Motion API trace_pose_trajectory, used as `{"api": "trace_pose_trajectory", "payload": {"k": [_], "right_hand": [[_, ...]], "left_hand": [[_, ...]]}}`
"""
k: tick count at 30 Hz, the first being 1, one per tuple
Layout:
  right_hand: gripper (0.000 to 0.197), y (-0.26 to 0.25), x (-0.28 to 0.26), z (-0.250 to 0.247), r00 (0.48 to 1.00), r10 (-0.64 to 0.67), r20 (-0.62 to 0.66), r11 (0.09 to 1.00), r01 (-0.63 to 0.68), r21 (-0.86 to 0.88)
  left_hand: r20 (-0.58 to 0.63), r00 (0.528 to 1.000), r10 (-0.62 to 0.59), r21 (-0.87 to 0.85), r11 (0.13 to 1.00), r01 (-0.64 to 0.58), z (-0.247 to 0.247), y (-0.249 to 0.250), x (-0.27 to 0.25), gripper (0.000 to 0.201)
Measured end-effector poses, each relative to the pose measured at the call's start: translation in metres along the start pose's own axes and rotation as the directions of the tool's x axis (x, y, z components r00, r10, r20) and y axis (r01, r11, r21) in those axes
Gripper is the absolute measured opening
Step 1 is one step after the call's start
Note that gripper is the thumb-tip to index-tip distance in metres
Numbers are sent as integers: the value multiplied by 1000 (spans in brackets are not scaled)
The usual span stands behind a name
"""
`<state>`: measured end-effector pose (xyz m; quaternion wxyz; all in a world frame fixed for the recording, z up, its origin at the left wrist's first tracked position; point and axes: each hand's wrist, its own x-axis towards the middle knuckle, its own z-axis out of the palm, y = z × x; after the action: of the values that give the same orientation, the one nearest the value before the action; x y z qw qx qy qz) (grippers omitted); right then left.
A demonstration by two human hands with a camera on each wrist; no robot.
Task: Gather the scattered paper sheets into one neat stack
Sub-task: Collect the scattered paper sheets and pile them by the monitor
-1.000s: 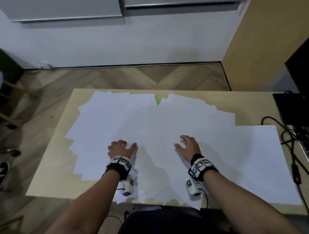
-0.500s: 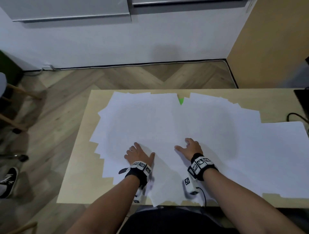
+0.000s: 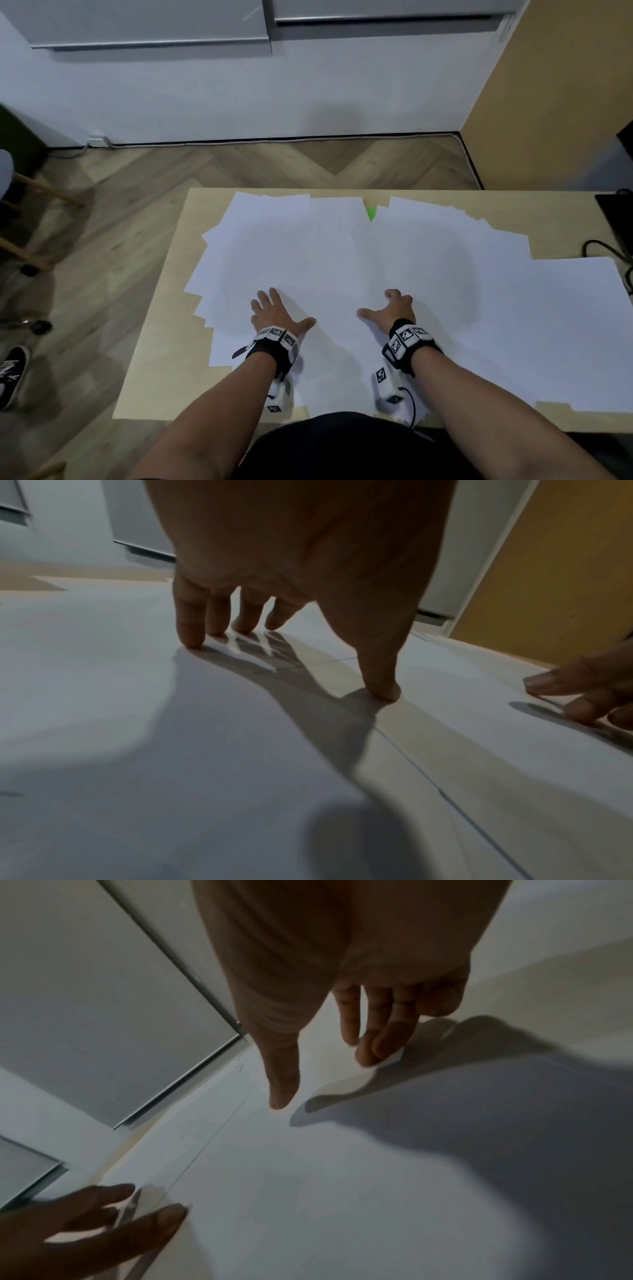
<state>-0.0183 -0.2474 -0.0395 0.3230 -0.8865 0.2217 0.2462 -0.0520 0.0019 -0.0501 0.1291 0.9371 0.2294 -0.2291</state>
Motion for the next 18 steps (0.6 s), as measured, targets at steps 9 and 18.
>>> {"api": "trace_pose_trajectory", "payload": {"k": [9,18], "right_hand": [[65,-4,-2,-2,995,-72,69,989,80,-123],[63,-14,-1,-6,943,-202,264,904,76,421]], "left_hand": [[-67,995,71,83,994,-65,6,2,-4,112],[-148,985,90,-39,995,-97,2,-14,16,90]]}}
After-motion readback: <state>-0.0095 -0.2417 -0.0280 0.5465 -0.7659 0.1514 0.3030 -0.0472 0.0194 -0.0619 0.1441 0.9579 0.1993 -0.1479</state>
